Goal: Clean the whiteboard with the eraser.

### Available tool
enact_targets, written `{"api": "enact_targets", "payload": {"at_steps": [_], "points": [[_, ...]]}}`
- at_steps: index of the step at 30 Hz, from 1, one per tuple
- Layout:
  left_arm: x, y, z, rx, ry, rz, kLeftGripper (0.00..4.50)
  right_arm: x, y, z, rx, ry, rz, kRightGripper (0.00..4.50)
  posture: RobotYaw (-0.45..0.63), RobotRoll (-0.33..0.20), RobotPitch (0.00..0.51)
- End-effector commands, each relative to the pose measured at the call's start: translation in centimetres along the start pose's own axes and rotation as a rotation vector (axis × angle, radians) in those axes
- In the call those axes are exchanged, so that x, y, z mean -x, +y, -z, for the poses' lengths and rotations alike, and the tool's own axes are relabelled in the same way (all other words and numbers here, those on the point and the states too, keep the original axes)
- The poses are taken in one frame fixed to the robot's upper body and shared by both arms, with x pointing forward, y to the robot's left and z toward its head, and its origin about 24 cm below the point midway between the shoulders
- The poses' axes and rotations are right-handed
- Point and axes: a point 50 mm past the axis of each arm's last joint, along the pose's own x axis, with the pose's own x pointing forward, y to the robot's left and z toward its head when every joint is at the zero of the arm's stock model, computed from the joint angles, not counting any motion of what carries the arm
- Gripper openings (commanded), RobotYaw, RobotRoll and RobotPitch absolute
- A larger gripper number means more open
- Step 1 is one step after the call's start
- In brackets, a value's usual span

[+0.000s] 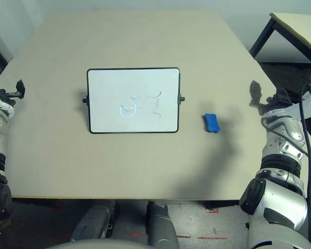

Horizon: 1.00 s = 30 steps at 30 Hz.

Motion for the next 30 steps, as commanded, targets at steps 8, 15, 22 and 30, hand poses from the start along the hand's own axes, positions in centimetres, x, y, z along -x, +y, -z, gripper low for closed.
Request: {"api": "enact_targets", "payload": {"at_steps": [8, 15, 22, 30], "points": [[-0.7, -0.8, -1.3, 0.014, -0.024, 0.063, 4.5, 0.0, 0.4, -0.5, 0.008, 0.078, -0.021, 4.46, 0.07, 0.0, 0.097], [-2.0, -2.3, -7.3, -0.076, -0.091, 0.429, 4.5, 0.9, 1.7, -5.0, -0.019, 0.324, -0.026, 4.46, 0.09, 0.0, 0.085], [-2.1, -4.9, -13.7, -0.157, -0.196, 0.731, 4.5, 3.6, 4.8, -7.7, 0.014, 0.635, -0.103, 4.46, 0.07, 0.0, 0.076], [-0.2, -11.0, -15.4, -0.132, -0.252, 1.056, 4.5, 4.8, 7.6, -7.6, 0.072, 0.842, -0.209, 4.46, 0.05, 0.0, 0.087]]}}
